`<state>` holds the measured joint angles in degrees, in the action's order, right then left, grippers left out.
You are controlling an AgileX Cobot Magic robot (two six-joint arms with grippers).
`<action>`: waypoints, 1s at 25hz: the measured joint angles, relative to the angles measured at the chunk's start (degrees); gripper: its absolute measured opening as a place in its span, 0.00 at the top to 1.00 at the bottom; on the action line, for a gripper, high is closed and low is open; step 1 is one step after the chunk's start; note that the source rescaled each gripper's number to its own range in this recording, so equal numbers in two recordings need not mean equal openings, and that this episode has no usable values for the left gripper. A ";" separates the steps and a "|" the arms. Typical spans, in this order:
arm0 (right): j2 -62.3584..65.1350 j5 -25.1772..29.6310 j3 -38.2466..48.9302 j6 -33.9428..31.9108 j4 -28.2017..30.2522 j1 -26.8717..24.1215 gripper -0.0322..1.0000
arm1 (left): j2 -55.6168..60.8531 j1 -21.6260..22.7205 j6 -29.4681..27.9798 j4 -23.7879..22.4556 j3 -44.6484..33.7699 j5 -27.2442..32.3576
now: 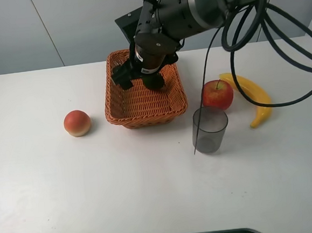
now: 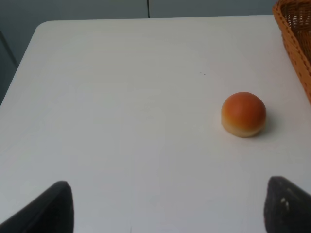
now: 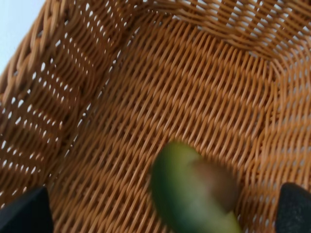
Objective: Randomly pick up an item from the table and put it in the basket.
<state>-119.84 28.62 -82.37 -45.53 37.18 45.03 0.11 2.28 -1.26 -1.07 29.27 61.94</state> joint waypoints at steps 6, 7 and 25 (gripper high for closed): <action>5.47 3.83 0.00 2.50 -5.80 0.00 0.00 | 0.00 0.00 0.00 0.00 0.00 0.00; 6.68 5.24 0.00 3.75 -7.75 0.00 0.00 | 0.00 0.00 0.00 0.00 0.00 0.00; 39.48 20.17 21.09 22.61 -32.95 -15.26 0.00 | 0.00 0.00 0.00 0.00 0.00 0.00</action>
<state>-80.37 48.79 -61.28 -22.93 4.22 29.77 0.11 2.28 -1.26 -1.07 29.27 61.94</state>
